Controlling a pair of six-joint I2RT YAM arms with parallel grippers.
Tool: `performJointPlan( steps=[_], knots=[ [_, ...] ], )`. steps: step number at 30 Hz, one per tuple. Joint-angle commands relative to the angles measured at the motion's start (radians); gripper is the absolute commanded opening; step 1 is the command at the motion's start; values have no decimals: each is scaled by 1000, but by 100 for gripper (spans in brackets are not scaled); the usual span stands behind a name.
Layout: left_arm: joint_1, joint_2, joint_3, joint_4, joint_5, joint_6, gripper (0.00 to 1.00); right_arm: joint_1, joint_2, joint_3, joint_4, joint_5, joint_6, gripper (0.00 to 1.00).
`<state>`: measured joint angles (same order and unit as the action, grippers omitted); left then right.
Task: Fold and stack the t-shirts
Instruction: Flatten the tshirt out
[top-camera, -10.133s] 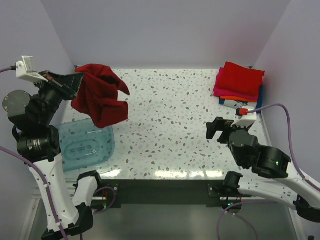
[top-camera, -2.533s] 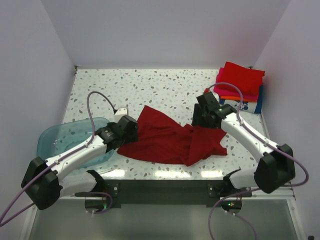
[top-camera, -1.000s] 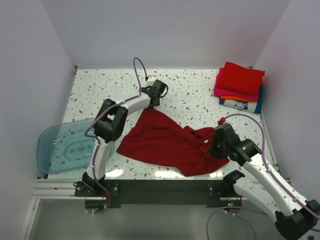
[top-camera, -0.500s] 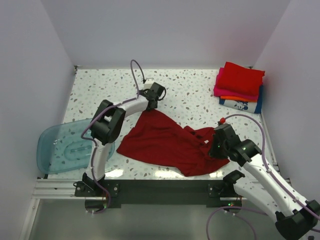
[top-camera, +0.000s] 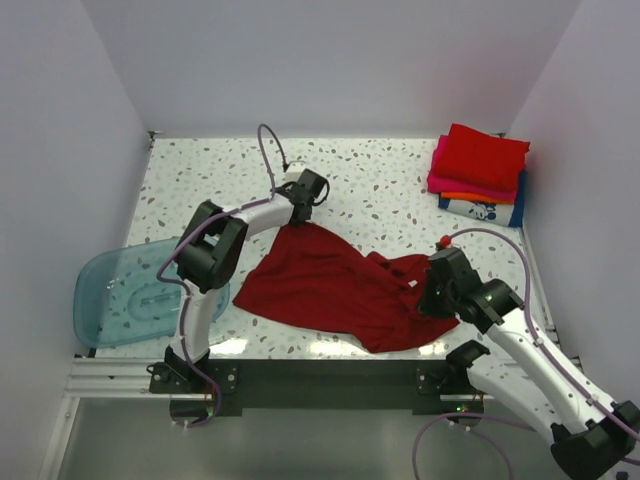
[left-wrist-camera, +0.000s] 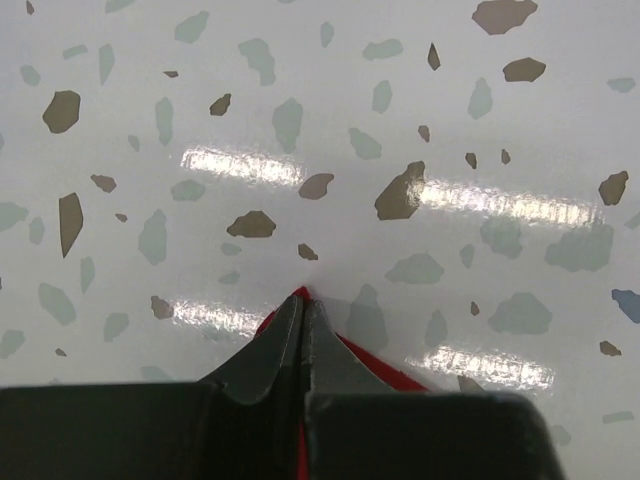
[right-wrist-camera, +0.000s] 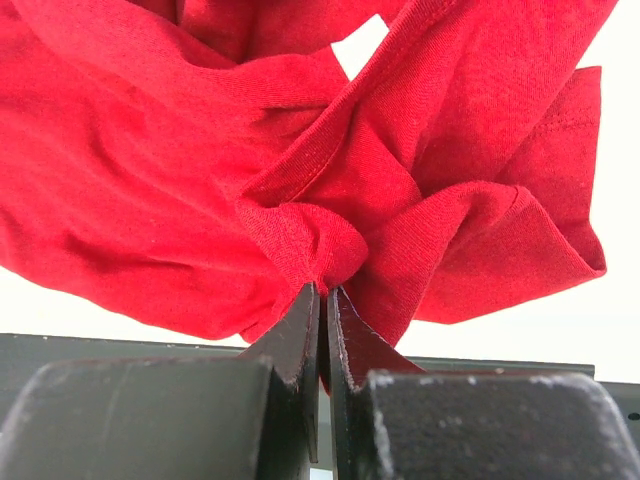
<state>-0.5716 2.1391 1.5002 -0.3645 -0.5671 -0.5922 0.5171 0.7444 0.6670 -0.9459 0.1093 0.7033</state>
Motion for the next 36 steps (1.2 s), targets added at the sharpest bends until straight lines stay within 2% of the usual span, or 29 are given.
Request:
performJointPlan(
  steps=[1,5,6,10,13,18,21,29,30,34,35,36],
  knots=[
    [6,-53,-59,-60,-40,-26,0,4,-23,5,-1,-19,1,0],
    [6,-233,-179,-88,-92,-46,0,6,-27,3,6,-29,-5,0],
    [6,-330,-216,-88,-96,-67,0,8,-31,2,9,-31,-7,0],
    [6,-560,-439,-97,-94,-119,0,12,-34,2,7,-16,-11,0],
    [6,-715,-547,-146,-115,-155,0,15,-31,12,3,3,-7,0],
    [7,-1005,-649,-215,-93,-175,0,17,-24,49,-54,75,16,0],
    [7,-1125,-672,-247,-83,-184,0,17,-20,94,-76,93,32,0],
    [7,-1252,-742,-327,-51,-179,0,17,-45,56,-87,165,116,1],
    [7,-1287,-750,-327,-50,-173,0,18,-53,46,-79,171,114,3],
    [6,-1360,-797,-347,22,-176,0,18,-22,89,-93,204,107,37],
    [-7,-1375,-805,-335,42,-173,0,17,-14,95,-82,216,90,49],
    [-8,-1396,-807,-317,47,-152,0,18,-7,100,-20,216,67,52]
  ],
)
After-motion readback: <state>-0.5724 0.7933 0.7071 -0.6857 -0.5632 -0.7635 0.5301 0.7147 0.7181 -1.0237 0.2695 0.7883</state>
